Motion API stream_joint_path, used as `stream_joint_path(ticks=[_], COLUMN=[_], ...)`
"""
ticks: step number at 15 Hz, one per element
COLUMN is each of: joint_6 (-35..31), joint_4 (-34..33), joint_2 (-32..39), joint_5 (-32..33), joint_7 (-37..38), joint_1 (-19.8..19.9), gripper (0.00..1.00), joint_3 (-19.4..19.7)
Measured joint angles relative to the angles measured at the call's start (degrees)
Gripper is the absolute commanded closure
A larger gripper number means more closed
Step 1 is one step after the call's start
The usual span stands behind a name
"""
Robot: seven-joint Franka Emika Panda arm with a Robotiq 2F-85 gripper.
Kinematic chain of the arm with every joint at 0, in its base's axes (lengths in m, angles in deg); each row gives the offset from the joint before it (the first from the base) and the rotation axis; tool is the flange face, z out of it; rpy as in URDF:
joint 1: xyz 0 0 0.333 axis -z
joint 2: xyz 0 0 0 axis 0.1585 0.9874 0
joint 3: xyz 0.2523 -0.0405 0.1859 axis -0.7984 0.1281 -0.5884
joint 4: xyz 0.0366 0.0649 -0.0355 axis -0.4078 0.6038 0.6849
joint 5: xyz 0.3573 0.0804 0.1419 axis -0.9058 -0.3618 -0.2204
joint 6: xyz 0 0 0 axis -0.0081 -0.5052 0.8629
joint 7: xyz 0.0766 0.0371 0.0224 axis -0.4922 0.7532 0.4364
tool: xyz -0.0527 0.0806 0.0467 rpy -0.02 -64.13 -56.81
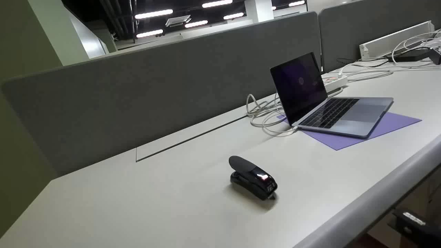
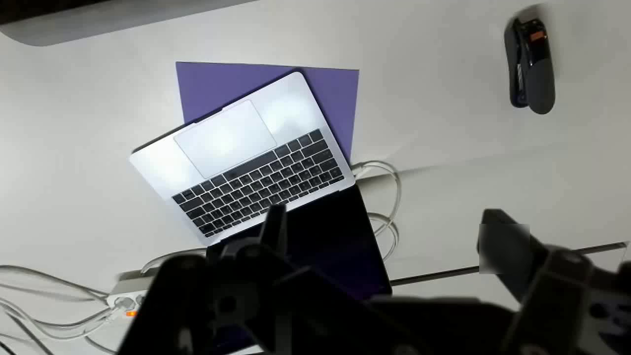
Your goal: Close the laptop.
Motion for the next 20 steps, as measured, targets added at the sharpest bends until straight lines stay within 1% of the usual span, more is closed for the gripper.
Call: stream_joint_path(ticks=[17,20], joint_6=[-0.1,-2.8], joint_4=[0.0,0.0], joint_2=[0.0,0.8], joint_5=[0.0,0.3], joint_7=[-0.3,-2.1], joint_1=[0.0,0.3], gripper=[0.00,0.00], joint_3=[0.0,0.6])
